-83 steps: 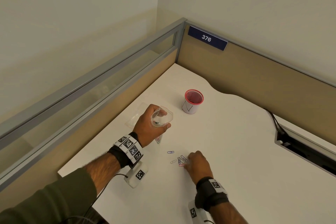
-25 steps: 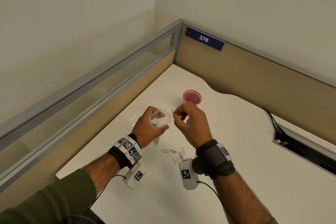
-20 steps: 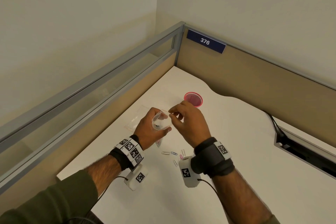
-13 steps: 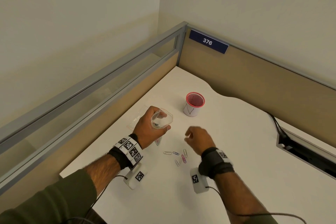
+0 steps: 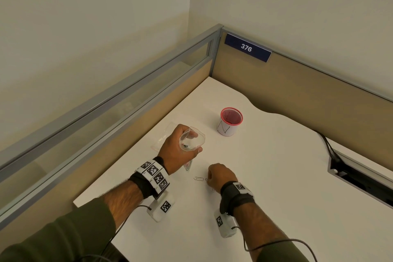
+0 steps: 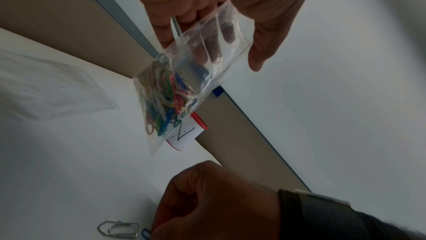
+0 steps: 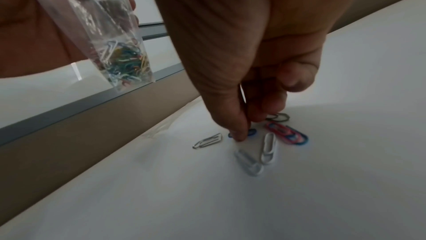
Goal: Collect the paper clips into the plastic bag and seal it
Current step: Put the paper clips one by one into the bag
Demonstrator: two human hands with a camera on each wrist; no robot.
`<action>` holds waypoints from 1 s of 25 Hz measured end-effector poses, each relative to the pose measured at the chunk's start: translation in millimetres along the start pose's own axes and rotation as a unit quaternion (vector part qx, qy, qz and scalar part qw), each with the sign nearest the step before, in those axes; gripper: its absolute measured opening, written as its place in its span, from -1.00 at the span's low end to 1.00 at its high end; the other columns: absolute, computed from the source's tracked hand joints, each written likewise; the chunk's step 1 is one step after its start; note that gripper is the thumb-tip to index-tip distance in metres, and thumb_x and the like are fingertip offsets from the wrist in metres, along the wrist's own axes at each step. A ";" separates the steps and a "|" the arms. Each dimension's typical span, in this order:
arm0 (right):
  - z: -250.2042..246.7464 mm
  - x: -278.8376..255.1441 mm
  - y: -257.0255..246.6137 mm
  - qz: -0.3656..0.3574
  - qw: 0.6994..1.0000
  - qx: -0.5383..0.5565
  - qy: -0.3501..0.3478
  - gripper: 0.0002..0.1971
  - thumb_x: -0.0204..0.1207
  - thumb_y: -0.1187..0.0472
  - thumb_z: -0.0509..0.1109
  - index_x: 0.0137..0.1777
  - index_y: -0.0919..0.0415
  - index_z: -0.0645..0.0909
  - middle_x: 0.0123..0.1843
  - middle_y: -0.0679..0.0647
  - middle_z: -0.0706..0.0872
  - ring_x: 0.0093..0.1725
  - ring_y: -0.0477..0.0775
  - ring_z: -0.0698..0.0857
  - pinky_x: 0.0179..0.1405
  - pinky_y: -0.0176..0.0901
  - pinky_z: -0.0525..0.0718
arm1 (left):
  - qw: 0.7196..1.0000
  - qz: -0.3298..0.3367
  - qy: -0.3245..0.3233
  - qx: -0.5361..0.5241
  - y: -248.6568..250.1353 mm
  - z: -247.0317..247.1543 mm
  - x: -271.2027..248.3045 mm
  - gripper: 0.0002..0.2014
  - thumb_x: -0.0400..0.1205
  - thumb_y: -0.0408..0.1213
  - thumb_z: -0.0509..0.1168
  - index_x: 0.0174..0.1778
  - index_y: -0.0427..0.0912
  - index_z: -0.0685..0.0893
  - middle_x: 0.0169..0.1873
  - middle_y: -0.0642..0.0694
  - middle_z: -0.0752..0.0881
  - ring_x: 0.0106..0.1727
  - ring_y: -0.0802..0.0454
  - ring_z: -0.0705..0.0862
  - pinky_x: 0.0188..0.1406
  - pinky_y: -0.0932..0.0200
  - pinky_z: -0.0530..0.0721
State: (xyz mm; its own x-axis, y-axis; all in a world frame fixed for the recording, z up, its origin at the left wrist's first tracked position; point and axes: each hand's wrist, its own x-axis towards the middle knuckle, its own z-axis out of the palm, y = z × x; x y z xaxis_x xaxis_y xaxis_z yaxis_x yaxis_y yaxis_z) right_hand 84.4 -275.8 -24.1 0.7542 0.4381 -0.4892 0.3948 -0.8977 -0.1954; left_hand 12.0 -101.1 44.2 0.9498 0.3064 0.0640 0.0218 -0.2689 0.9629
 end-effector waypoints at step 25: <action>-25.5 -37.3 0.2 -0.087 0.972 0.104 0.190 -0.73 0.53 0.24 0.28 0.19 -0.02 0.58 -0.04 -0.03 0.62 -0.14 0.01 0.65 -0.13 -0.22 0.57 | 1.000 0.001 0.005 -0.001 -5.1 -0.3 -0.7 -0.56 0.45 -0.27 0.58 0.17 -0.07 0.54 0.10 0.05 0.71 0.29 0.10 0.67 0.21 0.11 0.65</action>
State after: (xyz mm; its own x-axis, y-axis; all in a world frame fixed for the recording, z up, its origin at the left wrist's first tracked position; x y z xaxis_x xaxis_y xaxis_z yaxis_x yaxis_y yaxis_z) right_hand 69.7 -291.1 15.8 0.8406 0.5340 -0.0910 0.4489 -0.7808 -0.4345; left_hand 11.2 -99.8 39.3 0.9469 0.3140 0.0690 0.0187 -0.2683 0.9632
